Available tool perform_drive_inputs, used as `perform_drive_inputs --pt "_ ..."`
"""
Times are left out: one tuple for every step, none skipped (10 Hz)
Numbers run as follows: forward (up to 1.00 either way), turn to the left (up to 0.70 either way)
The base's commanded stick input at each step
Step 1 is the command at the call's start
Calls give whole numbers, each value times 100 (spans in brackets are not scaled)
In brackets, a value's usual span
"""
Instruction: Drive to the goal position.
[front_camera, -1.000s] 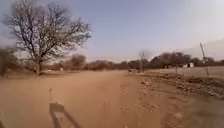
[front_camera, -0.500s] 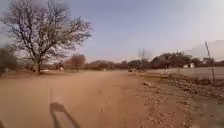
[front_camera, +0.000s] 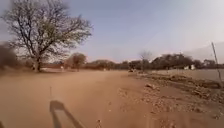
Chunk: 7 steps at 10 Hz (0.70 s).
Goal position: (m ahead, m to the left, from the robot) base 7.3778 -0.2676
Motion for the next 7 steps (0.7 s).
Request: perform_drive_inputs --pt "70 0" --pt "70 0" --pt "70 0" --pt "70 0" --pt "70 0" --pt "70 0" --pt "70 0"
